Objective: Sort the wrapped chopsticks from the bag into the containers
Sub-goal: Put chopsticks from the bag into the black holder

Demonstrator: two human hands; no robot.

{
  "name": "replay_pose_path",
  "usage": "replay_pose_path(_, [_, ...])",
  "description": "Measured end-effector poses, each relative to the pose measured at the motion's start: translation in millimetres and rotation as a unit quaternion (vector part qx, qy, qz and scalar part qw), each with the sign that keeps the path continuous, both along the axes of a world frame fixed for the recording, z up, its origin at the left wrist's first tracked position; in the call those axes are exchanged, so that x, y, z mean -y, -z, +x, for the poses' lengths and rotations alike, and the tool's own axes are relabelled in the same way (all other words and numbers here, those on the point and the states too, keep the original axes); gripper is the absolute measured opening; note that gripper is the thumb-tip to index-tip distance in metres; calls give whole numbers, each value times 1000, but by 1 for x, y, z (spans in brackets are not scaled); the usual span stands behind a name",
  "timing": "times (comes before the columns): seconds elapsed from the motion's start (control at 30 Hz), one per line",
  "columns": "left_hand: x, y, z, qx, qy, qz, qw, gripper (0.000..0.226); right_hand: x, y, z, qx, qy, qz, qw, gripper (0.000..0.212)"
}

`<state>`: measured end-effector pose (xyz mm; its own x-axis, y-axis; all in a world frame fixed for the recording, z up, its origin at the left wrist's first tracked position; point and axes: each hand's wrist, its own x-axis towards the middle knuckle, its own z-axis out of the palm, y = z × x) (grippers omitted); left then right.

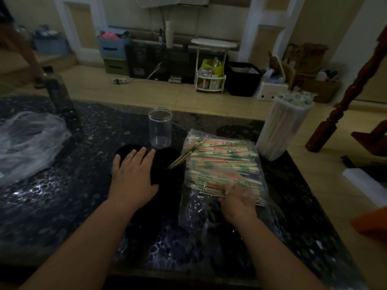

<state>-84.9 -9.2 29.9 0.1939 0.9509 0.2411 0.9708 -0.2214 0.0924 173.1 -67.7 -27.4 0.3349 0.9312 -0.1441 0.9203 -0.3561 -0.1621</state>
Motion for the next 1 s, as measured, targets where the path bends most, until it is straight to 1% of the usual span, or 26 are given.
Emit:
replay_pose_path(0.03, [0,0,0,0,0,0,1000,95,2,-2,-1,3,-3,5,1000,43])
replay_pose_path(0.17, [0,-1,0,4,0,1,1000,96,5,-7,-2,37,-19,0,999,51])
replay_pose_path(0.2, [0,-1,0,2,0,1,1000,96,3,-5,-1,34,-24,-10,999,48])
replay_pose_path(0.27, [0,0,0,-2,-1,2,1000,96,4,-2,0,-3,-18,-55,998,40])
replay_pose_path(0.3, [-1,0,0,-2,-2,1,1000,96,3,0,1,16,-37,-69,997,38])
replay_pose_path(0.37, [-1,0,0,-2,-2,-1,1000,96,1,2,1,20,-44,-56,997,31])
replay_pose_path(0.4, [-1,0,0,-2,-3,-1,1000,96,1,0,-1,-10,-27,-45,999,28])
replay_pose_path(0.43, [-1,0,0,-2,-3,-1,1000,96,1,-1,-2,-29,-10,-46,998,30])
replay_pose_path(0.5, [-1,0,0,-1,-3,1,1000,96,2,-11,-7,-8,-13,-53,998,39])
replay_pose_path(0.6, [-1,1,-1,1,-3,0,1000,96,3,-17,-10,-18,-16,-58,998,47])
replay_pose_path(0.73, [-1,0,-1,-2,-2,-3,1000,96,4,-16,-12,20,-31,-53,998,40])
replay_pose_path(0.9, [-1,0,0,6,-1,1,1000,96,10,-17,-9,59,-67,-73,993,45])
replay_pose_path(1.0, [-1,0,0,2,-1,1,1000,96,9,-33,-11,42,-69,-83,993,42])
